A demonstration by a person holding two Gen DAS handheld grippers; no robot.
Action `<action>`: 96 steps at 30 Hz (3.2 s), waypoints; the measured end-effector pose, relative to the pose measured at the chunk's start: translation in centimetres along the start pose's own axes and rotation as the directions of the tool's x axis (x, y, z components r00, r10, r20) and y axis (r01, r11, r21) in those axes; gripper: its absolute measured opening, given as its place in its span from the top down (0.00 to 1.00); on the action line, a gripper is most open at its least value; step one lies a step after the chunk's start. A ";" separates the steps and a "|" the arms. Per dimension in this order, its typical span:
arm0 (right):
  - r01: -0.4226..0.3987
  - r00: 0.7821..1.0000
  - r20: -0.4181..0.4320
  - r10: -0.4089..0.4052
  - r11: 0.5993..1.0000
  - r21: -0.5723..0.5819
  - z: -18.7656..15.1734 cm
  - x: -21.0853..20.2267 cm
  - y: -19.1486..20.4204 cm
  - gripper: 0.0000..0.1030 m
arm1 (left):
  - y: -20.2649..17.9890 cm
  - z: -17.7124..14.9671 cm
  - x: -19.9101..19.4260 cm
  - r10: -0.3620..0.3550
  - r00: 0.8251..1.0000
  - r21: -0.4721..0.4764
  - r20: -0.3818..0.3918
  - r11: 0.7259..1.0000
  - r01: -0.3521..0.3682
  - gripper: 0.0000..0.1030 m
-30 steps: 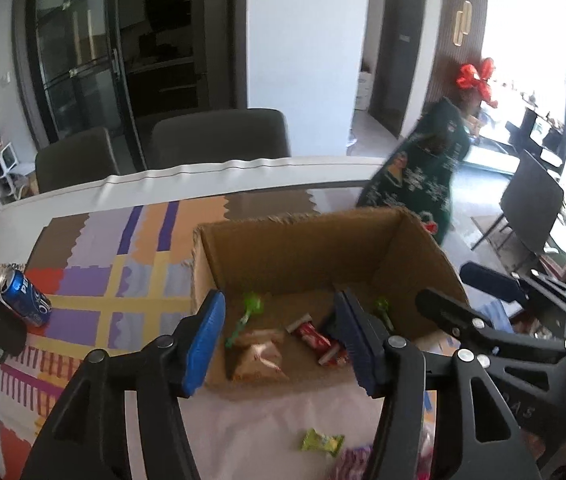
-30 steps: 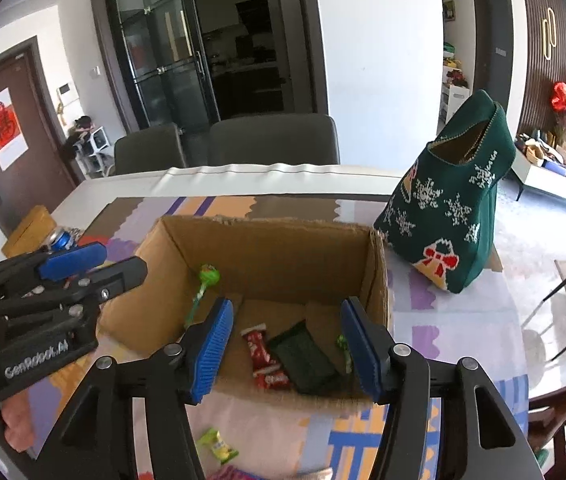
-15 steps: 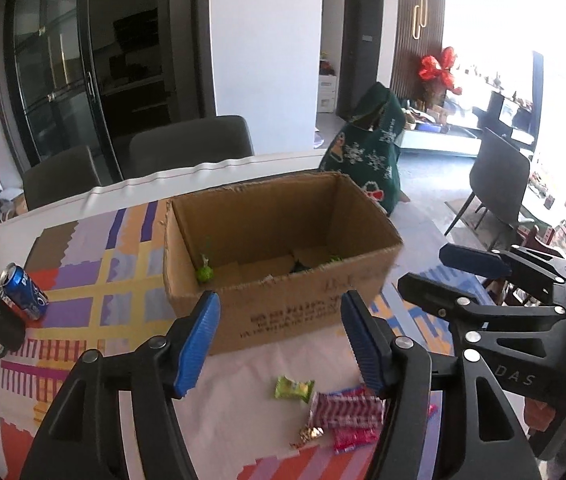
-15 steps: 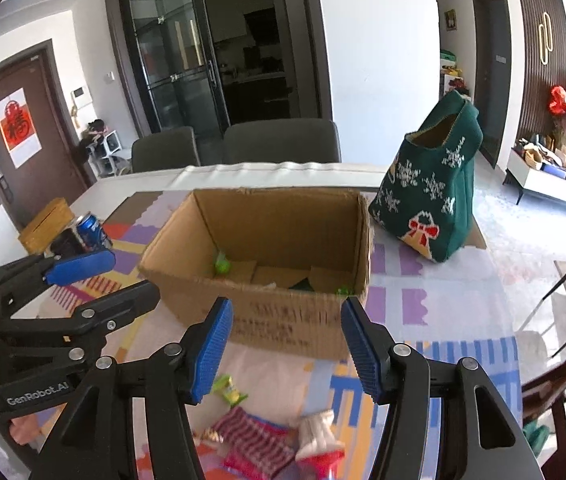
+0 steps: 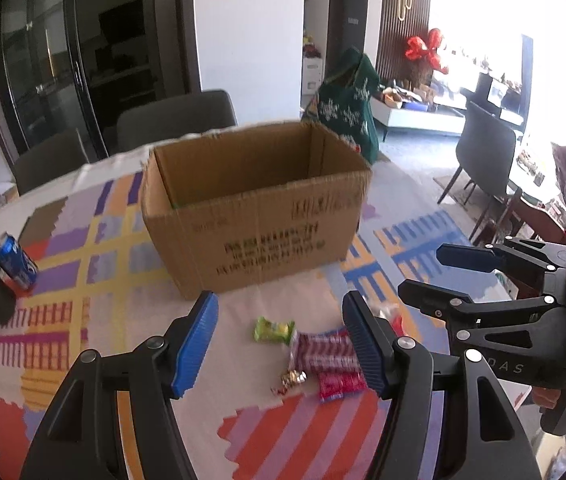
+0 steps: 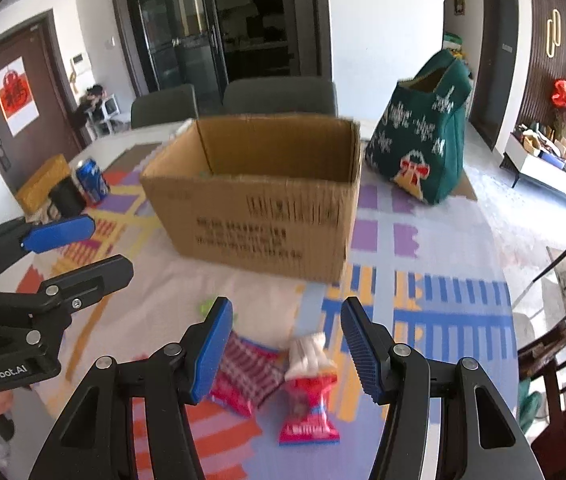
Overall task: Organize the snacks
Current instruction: 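Move both open tools back over the remaining snacks on the table, then grasp the gold-wrapped candy with left tool while right grasps the red packet, then lift both held snacks and carry them over the box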
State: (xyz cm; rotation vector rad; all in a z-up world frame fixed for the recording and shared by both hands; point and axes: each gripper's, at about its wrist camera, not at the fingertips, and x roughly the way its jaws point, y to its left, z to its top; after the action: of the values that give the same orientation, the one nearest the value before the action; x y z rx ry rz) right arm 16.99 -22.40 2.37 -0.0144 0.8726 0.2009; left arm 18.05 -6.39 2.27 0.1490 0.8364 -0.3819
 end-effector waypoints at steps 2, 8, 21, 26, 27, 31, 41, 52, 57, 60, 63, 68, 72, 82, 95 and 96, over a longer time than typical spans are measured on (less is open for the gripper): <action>0.001 1.000 -0.028 -0.001 1.000 0.003 -0.8 0.3 -0.1 0.44 | 0.2 -0.7 0.3 -0.001 1.000 -0.007 -0.016 1.000 0.001 0.38; 0.007 0.994 -0.110 -0.004 1.000 0.028 -3.4 1.9 -0.2 0.44 | 0.1 -2.9 1.9 -0.009 0.996 -0.004 -0.089 1.000 0.009 0.38; 0.031 0.962 -0.272 -0.014 0.998 0.058 -7.3 5.4 -0.5 0.44 | 0.0 -6.8 6.8 -0.032 0.964 0.007 -0.262 0.999 0.036 0.38; 0.070 0.953 -0.298 -0.053 0.996 0.048 -7.9 6.4 -0.9 0.44 | 0.2 -7.9 8.9 -0.037 0.949 0.006 -0.312 0.999 0.041 0.38; 0.077 0.950 -0.308 -0.058 0.996 0.052 -8.0 6.7 -1.0 0.44 | 0.2 -8.1 9.3 -0.034 0.948 0.011 -0.316 0.999 0.039 0.38; 0.092 0.944 -0.323 -0.071 0.995 0.050 -8.2 7.4 -1.3 0.44 | 0.2 -8.3 10.4 -0.040 0.943 0.016 -0.330 0.999 0.048 0.38; 0.095 0.939 -0.339 -0.066 0.993 0.071 -8.1 8.6 -1.8 0.44 | 0.3 -8.3 12.7 -0.055 0.934 0.006 -0.352 0.998 0.061 0.45; 0.092 0.937 -0.344 -0.060 0.993 0.076 -8.1 9.6 -1.9 0.45 | 0.6 -8.4 12.6 -0.080 0.935 -0.022 -0.346 0.997 0.077 0.78; 0.088 0.938 -0.340 -0.064 0.995 0.054 -8.4 9.7 -1.5 0.62 | 0.6 -8.7 12.2 -0.094 0.935 -0.039 -0.342 0.996 0.085 0.78; 0.093 0.942 -0.328 -0.076 0.995 0.035 -8.4 9.4 -1.2 0.65 | 0.6 -8.9 11.8 -0.100 0.937 -0.054 -0.335 0.995 0.086 0.78; 0.090 0.944 -0.321 -0.072 0.995 0.041 -8.5 8.9 -1.2 0.66 | 0.5 -9.0 11.3 -0.105 0.939 -0.073 -0.327 0.994 0.086 0.78; 0.086 0.950 -0.306 -0.062 0.994 0.066 -8.8 7.9 -1.3 0.67 | 0.1 -9.0 10.0 -0.109 0.947 -0.089 -0.301 0.992 0.086 0.78; 0.094 0.955 -0.289 -0.066 0.992 0.084 -9.0 6.8 -1.5 0.67 | -0.2 -8.9 8.8 -0.109 0.956 -0.102 -0.273 0.991 0.083 0.78; 0.165 0.962 -0.237 -0.138 0.981 0.098 -8.9 4.6 -2.3 0.67 | -0.5 -8.1 6.8 -0.080 0.974 -0.094 -0.211 0.994 0.061 0.78; 0.089 0.990 -0.120 -0.077 0.991 0.098 -6.4 1.4 -0.8 0.67 | -0.3 -5.6 3.0 -0.101 0.991 -0.107 -0.091 0.990 0.091 0.78; 0.082 0.992 -0.104 -0.072 0.992 0.097 -6.0 1.0 -0.7 0.67 | -0.2 -5.2 2.7 -0.098 0.992 -0.106 -0.078 0.990 0.089 0.78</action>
State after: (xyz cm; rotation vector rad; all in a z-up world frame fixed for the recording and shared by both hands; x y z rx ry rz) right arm 13.17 -23.43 -2.36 0.0361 0.9798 0.0838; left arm 15.99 -5.87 -3.19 0.0302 0.9449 -0.4222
